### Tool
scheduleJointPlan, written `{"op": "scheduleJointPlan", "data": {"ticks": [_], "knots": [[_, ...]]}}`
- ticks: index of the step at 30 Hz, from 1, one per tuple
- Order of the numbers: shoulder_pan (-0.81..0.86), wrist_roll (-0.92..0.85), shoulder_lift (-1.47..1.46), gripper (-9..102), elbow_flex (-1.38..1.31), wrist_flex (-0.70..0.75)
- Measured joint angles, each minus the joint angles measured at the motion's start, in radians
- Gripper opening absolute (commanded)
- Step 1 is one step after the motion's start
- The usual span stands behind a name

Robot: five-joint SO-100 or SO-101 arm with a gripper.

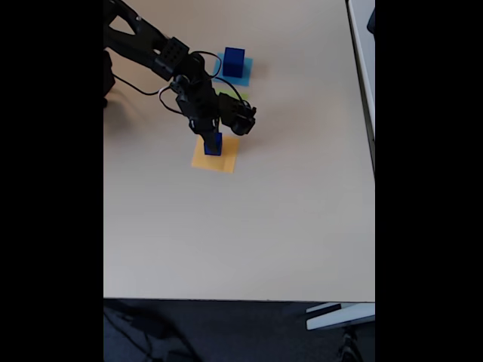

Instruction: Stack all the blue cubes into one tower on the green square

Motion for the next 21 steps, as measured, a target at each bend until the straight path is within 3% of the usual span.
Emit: {"op": "scheduleJointPlan", "data": {"ticks": [21], "knots": [[0.000,0.000,-0.017,15,-0.002,-0.021]]}}
